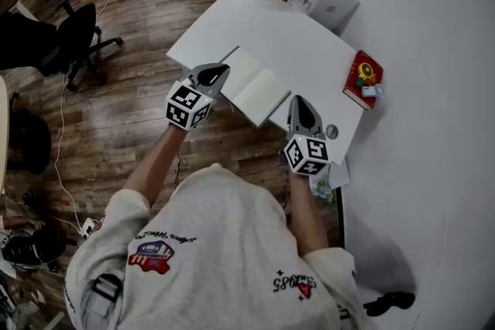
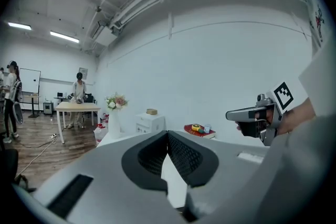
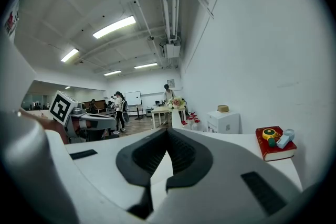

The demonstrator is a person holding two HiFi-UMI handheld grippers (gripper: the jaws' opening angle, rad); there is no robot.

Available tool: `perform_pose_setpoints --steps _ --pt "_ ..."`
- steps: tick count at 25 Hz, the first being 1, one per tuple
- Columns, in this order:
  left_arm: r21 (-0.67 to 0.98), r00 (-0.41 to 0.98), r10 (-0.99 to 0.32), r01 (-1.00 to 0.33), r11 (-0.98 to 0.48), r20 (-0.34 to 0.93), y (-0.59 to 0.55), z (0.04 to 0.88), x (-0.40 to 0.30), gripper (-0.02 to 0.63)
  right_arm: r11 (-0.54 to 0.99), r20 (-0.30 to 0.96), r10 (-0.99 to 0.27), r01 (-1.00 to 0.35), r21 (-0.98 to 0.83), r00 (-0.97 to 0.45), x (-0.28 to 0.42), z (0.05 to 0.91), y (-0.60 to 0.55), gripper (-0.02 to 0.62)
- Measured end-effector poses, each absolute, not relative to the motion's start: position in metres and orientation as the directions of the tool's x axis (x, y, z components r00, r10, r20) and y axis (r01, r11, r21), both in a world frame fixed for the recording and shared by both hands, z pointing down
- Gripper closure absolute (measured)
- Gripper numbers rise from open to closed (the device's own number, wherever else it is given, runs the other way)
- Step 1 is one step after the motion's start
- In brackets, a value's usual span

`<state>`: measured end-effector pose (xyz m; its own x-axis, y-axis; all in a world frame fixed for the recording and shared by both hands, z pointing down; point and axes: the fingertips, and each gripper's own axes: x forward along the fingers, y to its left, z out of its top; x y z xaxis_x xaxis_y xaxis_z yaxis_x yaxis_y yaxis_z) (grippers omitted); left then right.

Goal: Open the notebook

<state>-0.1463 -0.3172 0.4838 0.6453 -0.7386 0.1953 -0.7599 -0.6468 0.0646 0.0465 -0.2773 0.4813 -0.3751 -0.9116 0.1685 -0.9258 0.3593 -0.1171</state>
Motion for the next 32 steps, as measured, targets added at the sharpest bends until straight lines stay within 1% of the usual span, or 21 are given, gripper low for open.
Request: perform_pose_setpoints --steps 13,32 --pt "0.095 0.647 -0.739 -0.761 -0.642 0.187 -0.321 0.484 -0.151 0.601 0.361 0.132 -0.919 -0.928 -0.095 -0.371 0.045 0.473 -0.278 0.603" --pt "0.116 0.666 -0.718 -0.745 -0.657 0.205 -0.321 0.495 -0.139 0.601 0.341 0.136 -0.927 -0.936 -0.087 -0.351 0.052 0.474 -0.275 0.601"
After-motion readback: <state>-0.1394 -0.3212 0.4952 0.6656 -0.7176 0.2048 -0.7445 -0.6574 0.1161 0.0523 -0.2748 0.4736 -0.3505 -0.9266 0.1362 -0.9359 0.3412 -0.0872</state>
